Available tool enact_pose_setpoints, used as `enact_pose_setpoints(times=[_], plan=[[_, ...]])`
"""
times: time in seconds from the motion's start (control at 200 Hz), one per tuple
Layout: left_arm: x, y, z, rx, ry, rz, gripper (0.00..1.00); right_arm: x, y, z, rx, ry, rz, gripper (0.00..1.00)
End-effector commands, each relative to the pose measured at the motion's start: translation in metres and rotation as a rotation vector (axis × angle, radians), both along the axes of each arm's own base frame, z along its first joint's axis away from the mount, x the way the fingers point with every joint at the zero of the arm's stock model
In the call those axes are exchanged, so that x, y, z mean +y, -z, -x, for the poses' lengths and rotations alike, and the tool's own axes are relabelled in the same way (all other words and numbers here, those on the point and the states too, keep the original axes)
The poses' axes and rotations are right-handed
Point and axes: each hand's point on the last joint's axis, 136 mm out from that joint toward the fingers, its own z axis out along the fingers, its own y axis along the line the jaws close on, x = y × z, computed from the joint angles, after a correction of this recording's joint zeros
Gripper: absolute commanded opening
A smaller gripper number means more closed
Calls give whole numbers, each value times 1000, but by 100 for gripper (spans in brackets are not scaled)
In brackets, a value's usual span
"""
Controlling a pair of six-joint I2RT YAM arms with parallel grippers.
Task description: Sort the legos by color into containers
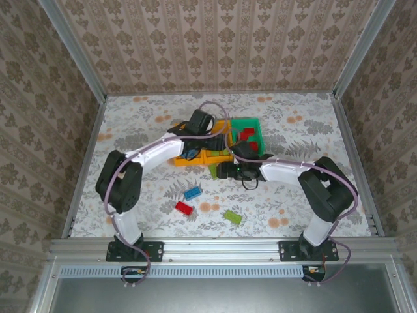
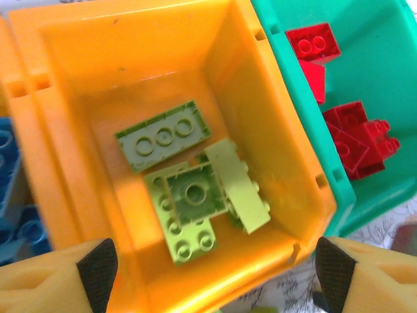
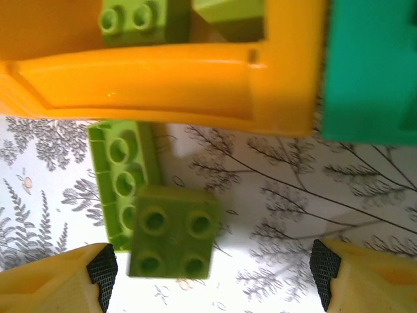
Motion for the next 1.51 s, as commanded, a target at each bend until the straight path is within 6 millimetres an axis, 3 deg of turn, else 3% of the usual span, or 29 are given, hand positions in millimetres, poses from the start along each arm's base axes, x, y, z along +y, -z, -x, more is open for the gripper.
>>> enact_pose_setpoints(times=[0.0,0.305,0.48,0.605,0.71,0.86,1.085,1.35,1.5], plan=[[10,-22,6,-49,-29,24,85,11,-3,-4,-3,-21,-6,81],[34,-15,28,-41,-60,2,86,18,8,-5,26,-34,3,77],[44,-15,34,-41,-73,-3,86,15,12,-3,40,-31,28,55],[54,-10,40,-38,-87,-20,87,10,1,-2,12,-26,33,37],[63,-5,44,-28,-101,-28,87,8,-13,-3,-18,-27,22,28],[73,2,51,-17,-111,-51,87,7,-43,-12,-75,-18,-11,29],[84,17,72,0,-95,-108,88,-2,-87,-51,-183,21,-18,30],[70,38,101,41,-46,-170,88,4,-92,-102,-196,29,32,33],[54,52,113,101,-38,-173,89,6,-88,-123,-189,43,42,46]])
